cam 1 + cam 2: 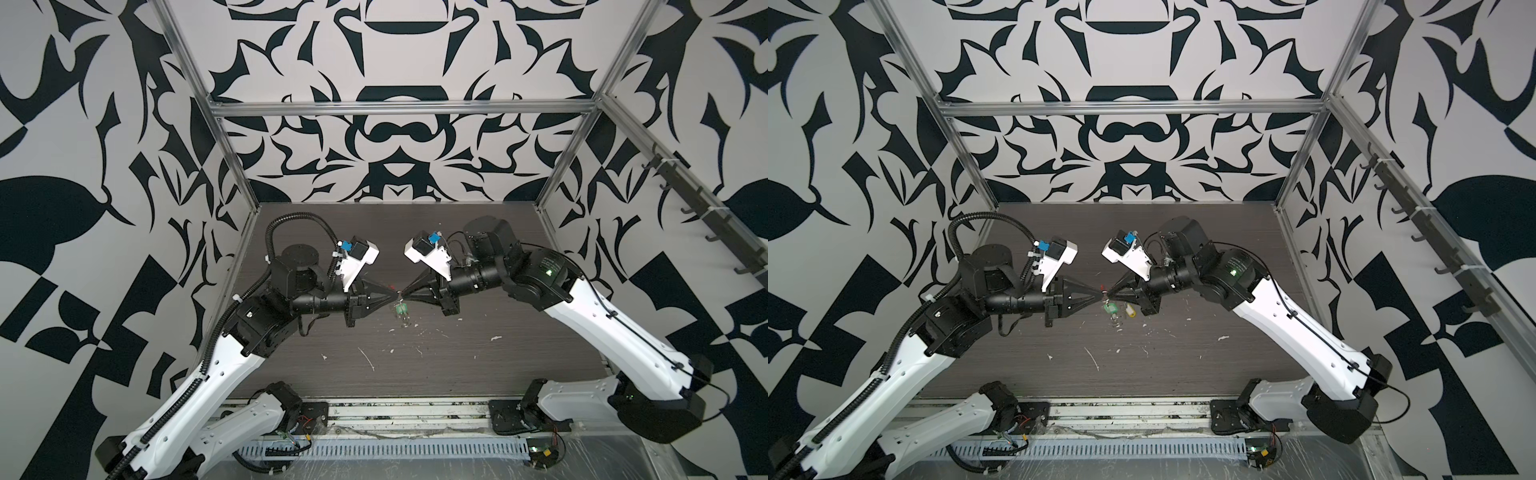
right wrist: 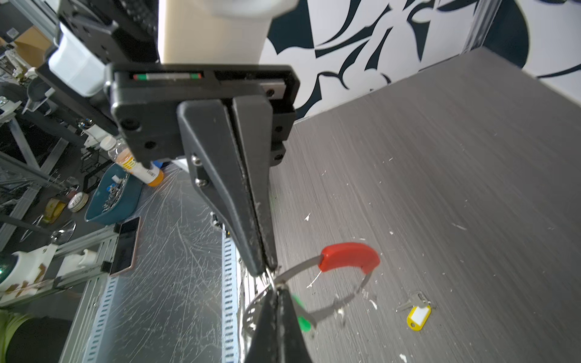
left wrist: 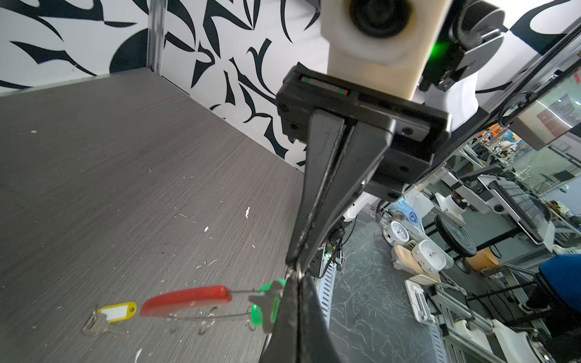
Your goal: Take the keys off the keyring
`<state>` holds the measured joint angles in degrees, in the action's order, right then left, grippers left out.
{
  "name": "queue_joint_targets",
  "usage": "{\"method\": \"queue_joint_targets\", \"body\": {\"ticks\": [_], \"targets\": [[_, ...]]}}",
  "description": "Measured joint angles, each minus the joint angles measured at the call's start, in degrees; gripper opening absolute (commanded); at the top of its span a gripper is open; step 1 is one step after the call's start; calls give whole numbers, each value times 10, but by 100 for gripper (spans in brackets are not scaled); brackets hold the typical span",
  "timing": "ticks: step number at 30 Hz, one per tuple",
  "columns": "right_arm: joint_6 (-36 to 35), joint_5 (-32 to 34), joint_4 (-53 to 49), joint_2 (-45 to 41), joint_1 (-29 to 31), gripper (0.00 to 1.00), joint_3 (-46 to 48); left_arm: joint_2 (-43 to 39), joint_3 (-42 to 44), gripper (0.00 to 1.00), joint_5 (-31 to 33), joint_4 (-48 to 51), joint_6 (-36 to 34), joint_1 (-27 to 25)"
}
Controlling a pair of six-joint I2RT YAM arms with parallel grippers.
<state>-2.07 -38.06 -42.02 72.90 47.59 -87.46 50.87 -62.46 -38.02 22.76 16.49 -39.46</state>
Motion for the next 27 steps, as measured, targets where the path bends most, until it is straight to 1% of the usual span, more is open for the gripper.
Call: {"method": "queue_joint_targets", "body": {"ticks": [1,3,5,10,13,19,22,27], "targets": [[4,3,16,-7,0,24,9,-6,7,0,4,-12,4,0],[15,9,45,-24,0,35,32,-18,22,0,12,-28,10,0],[32,17,84,-50,0,39,63,-32,40,0,21,-49,17,0],[86,45,210,-124,0,41,159,-67,89,0,46,-114,40,-1],[124,62,286,-146,0,41,207,-85,116,0,59,-159,54,-1],[196,69,414,-131,0,42,262,-101,163,0,81,-264,83,-1],[225,67,463,-120,0,41,282,-101,181,0,90,-310,97,-1],[260,59,524,-108,0,40,299,-98,196,0,101,-359,110,-2]]}}
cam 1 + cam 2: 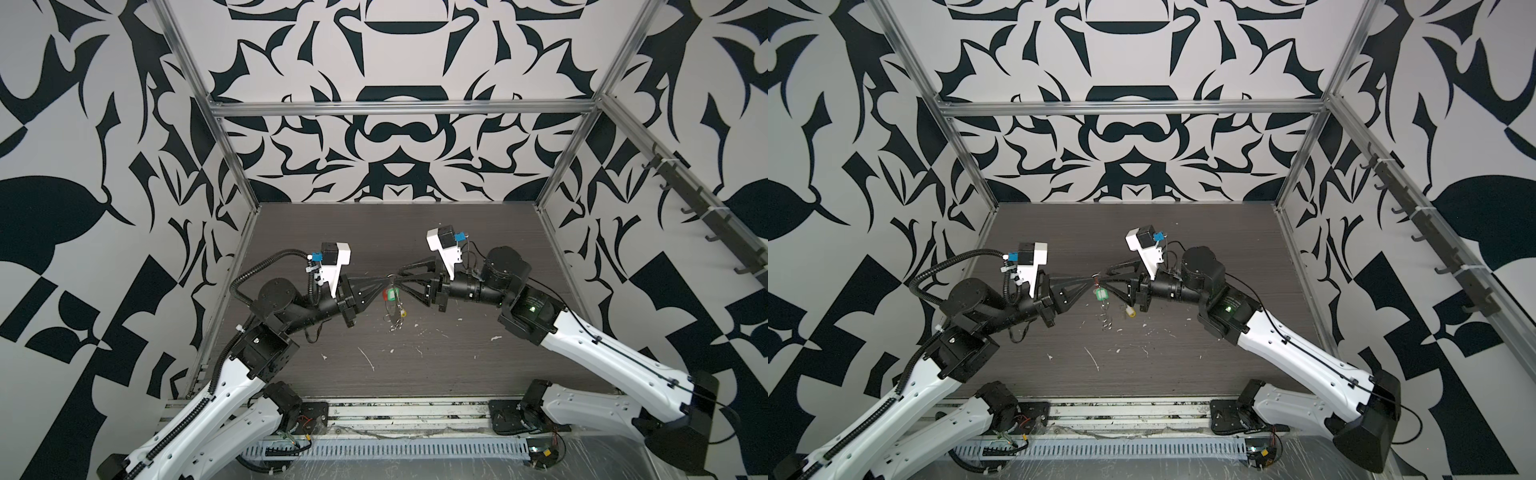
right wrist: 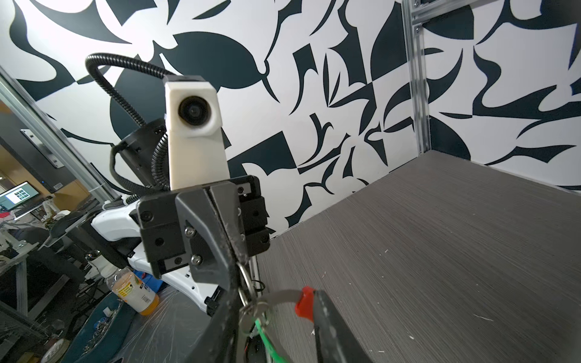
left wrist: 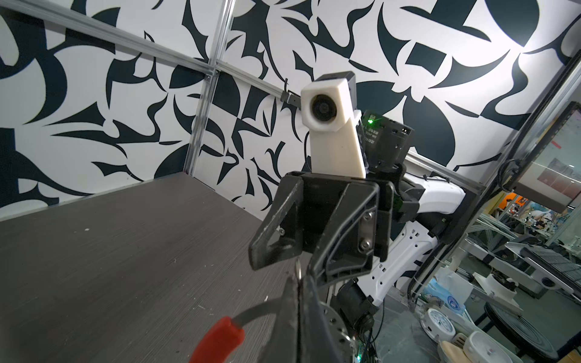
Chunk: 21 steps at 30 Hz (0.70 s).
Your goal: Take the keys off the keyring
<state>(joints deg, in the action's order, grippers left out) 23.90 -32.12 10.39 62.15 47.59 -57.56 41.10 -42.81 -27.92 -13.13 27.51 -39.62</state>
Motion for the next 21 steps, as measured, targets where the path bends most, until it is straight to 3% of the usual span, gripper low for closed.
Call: {"method": "queue_joint_targets", "body": {"ticks": [16,21], "targets": [[32,-20,49,9,0,16,2,3,6,0,13,-38,12,-1],[38,-27,49,12,0,0,2,7,7,0,16,-38,14,-1]]}}
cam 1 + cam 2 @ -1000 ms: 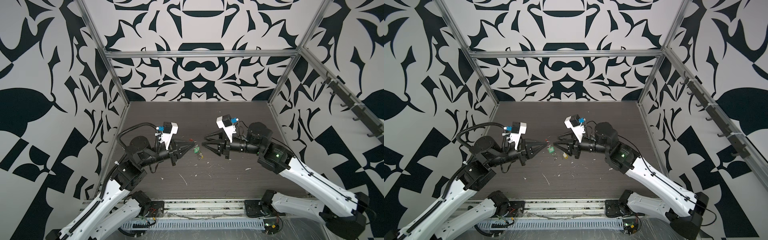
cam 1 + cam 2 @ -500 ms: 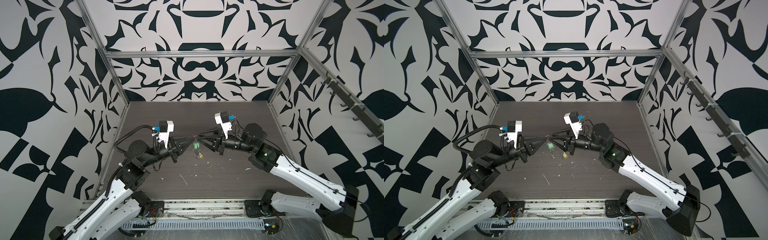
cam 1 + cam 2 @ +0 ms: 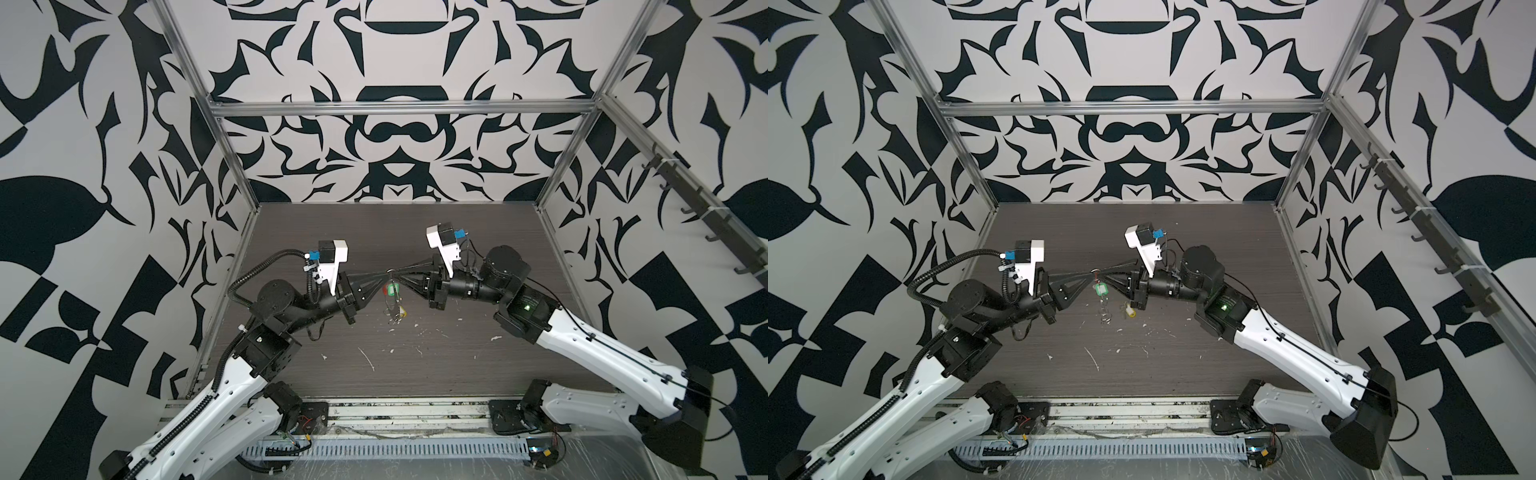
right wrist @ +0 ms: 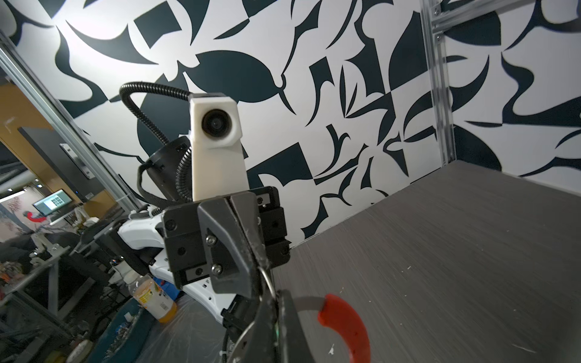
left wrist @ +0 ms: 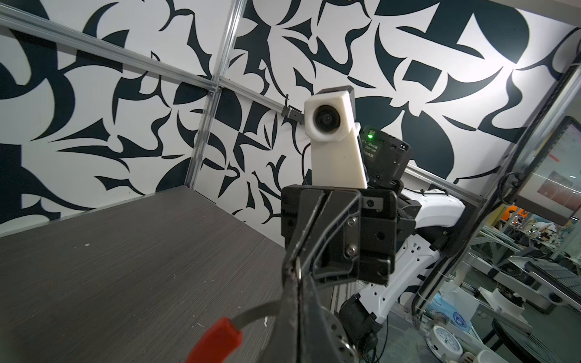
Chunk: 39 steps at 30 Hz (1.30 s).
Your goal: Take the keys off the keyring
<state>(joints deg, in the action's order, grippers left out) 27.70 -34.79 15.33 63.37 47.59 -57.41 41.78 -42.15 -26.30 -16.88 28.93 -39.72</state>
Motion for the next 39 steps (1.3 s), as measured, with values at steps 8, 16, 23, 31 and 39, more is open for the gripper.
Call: {"method": "queue_joint_targets", "body": {"ticks": [8,16,23,31,39], "targets": [[-40,3,-76,-8,0,0,-21,-12,0,33,2,30,-6,0],[-141,5,-279,-10,0,0,-121,-25,-52,35,-7,152,-44,0],[-219,-6,-418,17,0,0,-210,24,-122,37,-49,244,-75,0],[-280,-23,-541,68,0,0,-264,76,-152,34,-98,308,-94,0],[-318,-25,-619,92,0,0,-316,97,-184,30,-125,353,-111,0]]}}
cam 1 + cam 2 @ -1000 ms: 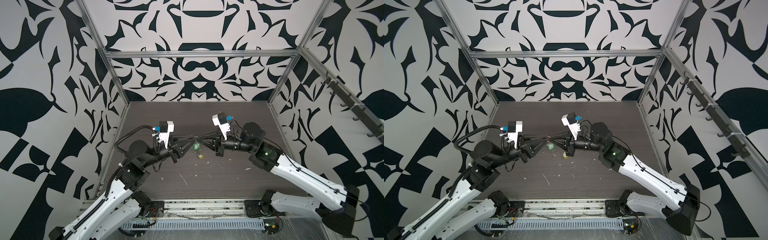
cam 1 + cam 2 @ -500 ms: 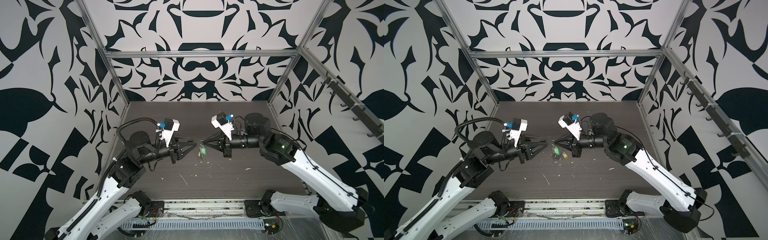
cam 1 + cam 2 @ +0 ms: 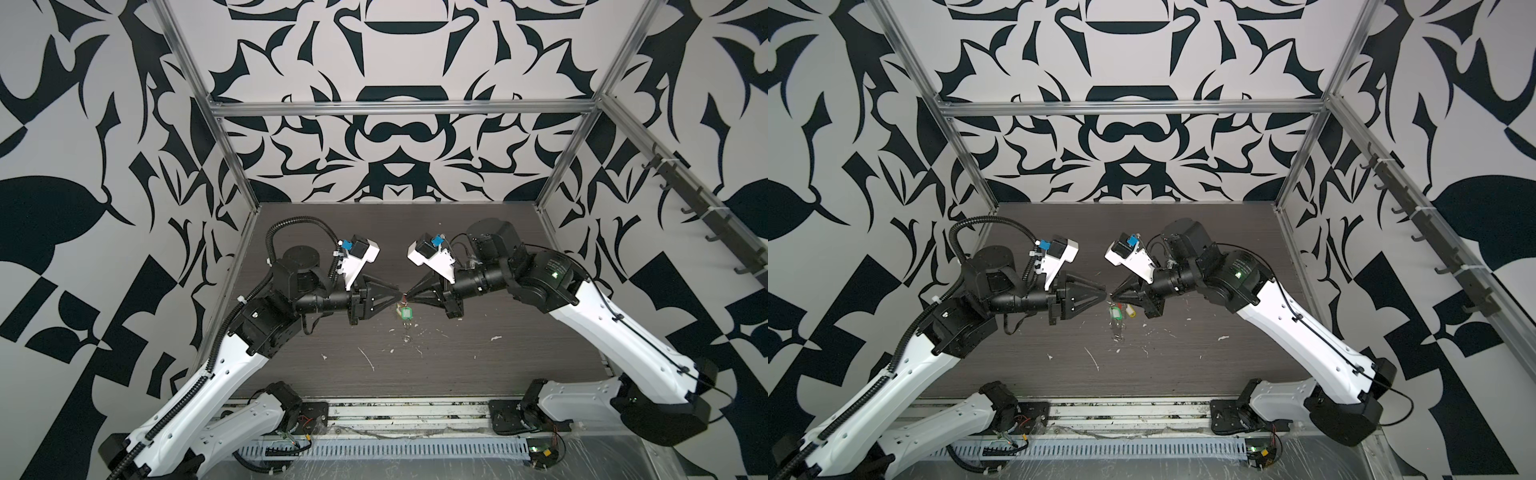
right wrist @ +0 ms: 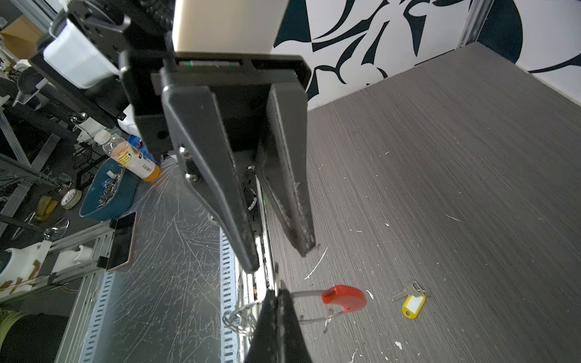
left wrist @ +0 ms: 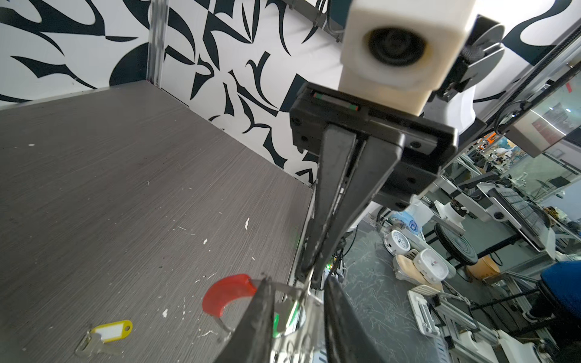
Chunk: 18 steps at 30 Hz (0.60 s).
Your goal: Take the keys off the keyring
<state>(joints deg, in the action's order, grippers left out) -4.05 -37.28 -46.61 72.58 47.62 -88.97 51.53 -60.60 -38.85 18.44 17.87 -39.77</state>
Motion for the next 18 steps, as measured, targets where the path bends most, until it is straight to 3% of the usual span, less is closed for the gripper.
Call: {"method": "queue_joint_targets", "body": {"ticks": [9,18], "targets": [[-25,1,-49,26,0,0,-39,17,-17,26,-23,40,-15,-1],[-40,12,-83,48,13,0,-67,26,-18,14,-32,44,-21,-4]]}}
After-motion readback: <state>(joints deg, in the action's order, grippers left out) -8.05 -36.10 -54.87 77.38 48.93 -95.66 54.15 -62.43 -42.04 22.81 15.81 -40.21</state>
